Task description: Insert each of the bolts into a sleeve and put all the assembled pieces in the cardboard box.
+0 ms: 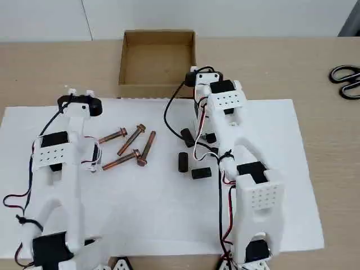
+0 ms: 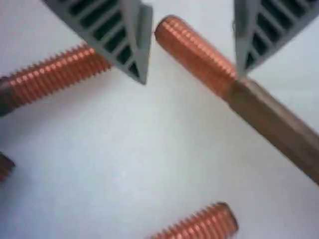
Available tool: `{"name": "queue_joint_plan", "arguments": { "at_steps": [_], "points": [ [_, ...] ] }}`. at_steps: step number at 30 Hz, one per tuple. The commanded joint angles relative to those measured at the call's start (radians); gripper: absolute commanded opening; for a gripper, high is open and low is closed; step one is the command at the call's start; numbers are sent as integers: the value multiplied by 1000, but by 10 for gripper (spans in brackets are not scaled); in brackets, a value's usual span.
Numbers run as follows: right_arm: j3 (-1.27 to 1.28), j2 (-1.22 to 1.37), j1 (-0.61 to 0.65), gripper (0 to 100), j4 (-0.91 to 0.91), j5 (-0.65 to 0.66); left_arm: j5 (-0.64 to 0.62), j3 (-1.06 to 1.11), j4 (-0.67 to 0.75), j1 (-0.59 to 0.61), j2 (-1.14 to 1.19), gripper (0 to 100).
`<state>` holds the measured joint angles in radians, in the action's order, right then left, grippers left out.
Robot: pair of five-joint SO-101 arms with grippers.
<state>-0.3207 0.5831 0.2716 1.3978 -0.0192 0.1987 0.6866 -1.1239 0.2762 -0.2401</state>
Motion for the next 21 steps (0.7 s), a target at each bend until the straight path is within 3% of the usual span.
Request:
{"name": "queue_joint_plan", "arguments": {
  "at_steps": [1, 7, 10, 13, 21],
  "points": [
    [-11, -2, 8, 3, -1, 29, -5, -7, 15, -3, -6, 112],
    [-86, -128, 7, 4, 87, 34, -2, -27, 9, -5, -14, 111],
    [-110, -194, -4, 4, 116, 34, 2, -107, -80, -5, -12, 111],
    [-109, -211, -31, 4, 154, 34, 5, -277, -201, -6, 9, 110],
    [-109, -206, -143, 4, 185, 34, 209, -822, -503, -81, 333, 81]
  ]
}}
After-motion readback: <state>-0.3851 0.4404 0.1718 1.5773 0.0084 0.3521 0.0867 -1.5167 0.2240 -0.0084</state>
